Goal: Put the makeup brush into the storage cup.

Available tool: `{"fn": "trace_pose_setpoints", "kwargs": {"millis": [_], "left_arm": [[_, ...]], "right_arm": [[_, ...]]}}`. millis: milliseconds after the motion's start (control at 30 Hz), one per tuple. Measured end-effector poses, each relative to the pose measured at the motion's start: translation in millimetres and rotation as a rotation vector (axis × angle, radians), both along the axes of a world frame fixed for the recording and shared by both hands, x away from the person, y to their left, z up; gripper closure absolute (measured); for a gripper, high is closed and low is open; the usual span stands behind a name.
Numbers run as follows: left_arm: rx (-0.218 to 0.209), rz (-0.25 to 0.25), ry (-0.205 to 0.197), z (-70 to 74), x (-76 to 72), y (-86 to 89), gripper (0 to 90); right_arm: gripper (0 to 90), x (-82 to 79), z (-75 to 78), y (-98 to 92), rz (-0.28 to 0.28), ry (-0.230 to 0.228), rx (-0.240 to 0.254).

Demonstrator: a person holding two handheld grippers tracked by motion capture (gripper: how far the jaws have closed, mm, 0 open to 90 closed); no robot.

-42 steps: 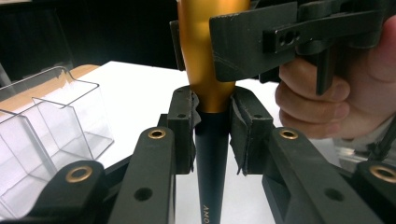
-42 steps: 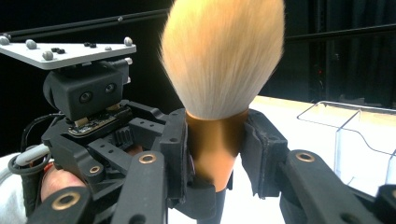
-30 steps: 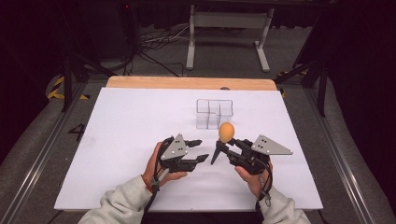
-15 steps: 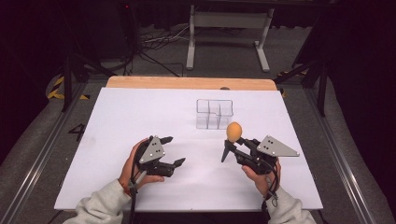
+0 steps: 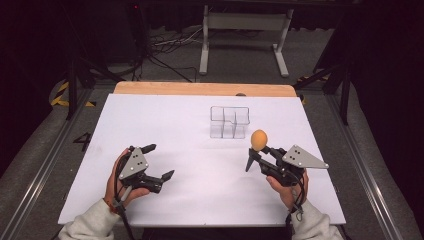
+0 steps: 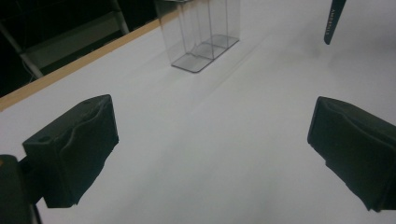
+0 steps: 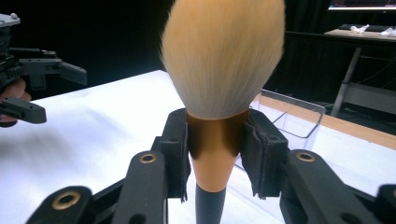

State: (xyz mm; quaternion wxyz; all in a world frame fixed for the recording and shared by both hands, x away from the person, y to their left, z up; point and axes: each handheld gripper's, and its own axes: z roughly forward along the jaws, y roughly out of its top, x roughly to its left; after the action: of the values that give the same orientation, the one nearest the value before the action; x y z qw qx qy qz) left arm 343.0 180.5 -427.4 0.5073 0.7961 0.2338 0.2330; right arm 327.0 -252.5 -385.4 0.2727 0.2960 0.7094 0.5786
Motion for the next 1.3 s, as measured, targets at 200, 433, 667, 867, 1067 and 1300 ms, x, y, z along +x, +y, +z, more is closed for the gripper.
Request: {"fn": "trace_pose_setpoints", "kwargs": {"millis": [200,433,667,867,1067,1300], "left_arm": [[-0.028,0.056,0.031,-6.5,-4.4,21.0,2.9],[-0.049,0.100,0.060,-14.5,-14.4,35.6,2.7],[-0.067,0.119,0.042,-12.5,-21.1,42.3,2.5],[-0.067,0.108,0.042,-14.3,-24.4,44.9,2.3],[-0.068,0.118,0.048,-16.6,-25.4,48.1,2.4],[-0.065,0.123,0.047,-16.6,-24.4,48.1,2.5]], "right_arm": [[64.3,1.3,-0.5,-4.0,-0.018,-0.001,-0.008],[64.3,1.8,-1.3,-5.3,-0.025,0.001,-0.009],[64.3,4.4,-2.1,-5.1,-0.026,0.000,-0.014],[64.3,11.1,-1.1,-2.7,-0.024,-0.004,-0.011],[64.3,19.8,-0.7,1.0,-0.022,-0.021,-0.034],[64.3,24.9,4.9,-2.1,-0.046,-0.027,-0.019]]}}
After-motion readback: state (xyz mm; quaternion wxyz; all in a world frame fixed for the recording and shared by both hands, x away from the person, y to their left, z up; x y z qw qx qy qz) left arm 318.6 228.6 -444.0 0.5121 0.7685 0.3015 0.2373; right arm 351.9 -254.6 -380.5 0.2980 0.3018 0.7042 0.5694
